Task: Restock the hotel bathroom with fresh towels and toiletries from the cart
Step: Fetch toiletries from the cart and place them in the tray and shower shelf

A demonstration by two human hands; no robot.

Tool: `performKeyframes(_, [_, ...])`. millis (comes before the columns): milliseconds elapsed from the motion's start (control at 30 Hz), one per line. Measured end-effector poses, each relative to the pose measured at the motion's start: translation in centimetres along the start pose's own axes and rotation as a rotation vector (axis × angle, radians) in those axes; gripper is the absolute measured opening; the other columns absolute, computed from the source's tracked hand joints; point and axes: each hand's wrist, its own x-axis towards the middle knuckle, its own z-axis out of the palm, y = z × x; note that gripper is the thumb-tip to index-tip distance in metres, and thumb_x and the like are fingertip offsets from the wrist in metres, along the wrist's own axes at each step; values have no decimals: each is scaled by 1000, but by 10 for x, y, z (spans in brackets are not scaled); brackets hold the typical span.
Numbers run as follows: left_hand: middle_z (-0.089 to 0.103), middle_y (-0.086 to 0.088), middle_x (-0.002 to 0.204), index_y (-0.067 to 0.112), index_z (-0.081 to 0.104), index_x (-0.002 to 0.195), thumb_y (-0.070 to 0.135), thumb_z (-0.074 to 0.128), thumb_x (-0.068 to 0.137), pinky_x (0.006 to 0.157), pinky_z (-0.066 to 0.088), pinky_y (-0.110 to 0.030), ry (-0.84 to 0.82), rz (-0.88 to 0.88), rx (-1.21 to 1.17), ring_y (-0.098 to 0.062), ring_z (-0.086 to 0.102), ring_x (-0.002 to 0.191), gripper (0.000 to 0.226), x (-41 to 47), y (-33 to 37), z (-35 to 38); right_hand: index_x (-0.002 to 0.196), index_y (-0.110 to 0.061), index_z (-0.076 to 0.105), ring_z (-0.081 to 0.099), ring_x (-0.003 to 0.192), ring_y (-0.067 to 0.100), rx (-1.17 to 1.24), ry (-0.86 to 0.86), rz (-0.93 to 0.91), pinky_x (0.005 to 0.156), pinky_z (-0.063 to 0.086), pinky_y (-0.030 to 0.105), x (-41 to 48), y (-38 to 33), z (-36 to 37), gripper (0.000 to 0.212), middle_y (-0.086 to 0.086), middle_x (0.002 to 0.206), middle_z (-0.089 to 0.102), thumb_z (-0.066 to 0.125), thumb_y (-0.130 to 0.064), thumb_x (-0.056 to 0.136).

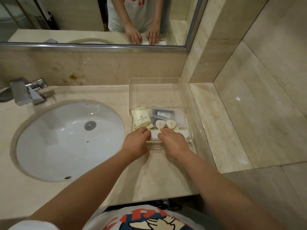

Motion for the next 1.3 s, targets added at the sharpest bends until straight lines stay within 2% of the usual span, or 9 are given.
performKeyframes(200, [51,5,122,19,53,102,20,71,70,65,46,-28,-8,-24,-7,-20,51,105,37,-1,-2,5,119,-18,53,44,127,23,-39,6,-8,69,38,34,2,-3,4,43,2,133,50,64,-3,80])
performKeyframes(500, [51,3,121,19,54,104,20,69,73,65,44,-29,-19,-44,12,-20,50,108,35,0,1,0,119,-18,54,42,129,23,-25,-5,-20,77,46,36,6,-1,6,45,2,135,49,65,-2,78])
performKeyframes(700, [51,2,120,18,53,106,19,67,74,64,39,-28,-29,-75,15,-21,50,110,35,4,8,-3,116,-18,54,44,127,20,-64,-18,-40,70,39,33,10,5,1,43,1,132,50,65,-1,78])
performKeyframes(900, [50,1,121,18,47,117,22,69,72,64,44,-32,-38,-119,17,-22,50,111,49,10,9,-3,123,-16,52,37,138,20,-51,-28,-22,87,48,36,16,9,2,50,3,147,43,65,2,78])
performKeyframes(967, [46,1,128,19,45,125,26,72,70,70,47,-33,-22,-114,24,-22,47,119,61,12,8,-3,124,-15,52,36,139,20,-43,-28,-27,90,49,36,16,10,2,51,3,148,42,66,1,77])
performKeyframes(1033, [33,-3,147,18,37,138,33,74,70,91,47,-32,-14,-110,88,-24,31,137,80,14,7,-3,123,-15,52,35,139,21,-35,-25,-24,91,48,36,16,11,2,48,3,148,42,65,1,79])
performKeyframes(1100, [5,-11,161,15,15,152,45,75,71,116,28,-36,-76,-166,118,-29,2,150,105,17,6,-6,122,-13,52,35,140,21,-32,-18,-21,92,48,36,17,12,4,45,5,148,43,63,1,81])
performKeyframes(1167, [-15,-12,162,12,-4,155,56,72,72,122,10,-40,-181,-203,155,-30,-15,149,121,24,4,-11,122,-13,53,37,138,21,-30,-13,-16,89,46,36,17,12,4,45,5,147,44,63,0,81])
performKeyframes(1300, [-19,-15,160,11,-14,153,63,71,72,122,2,-40,-298,-176,212,-31,-17,149,129,36,0,-16,125,-11,52,31,142,25,-14,-6,-14,91,43,37,17,12,4,49,10,156,32,65,1,79])
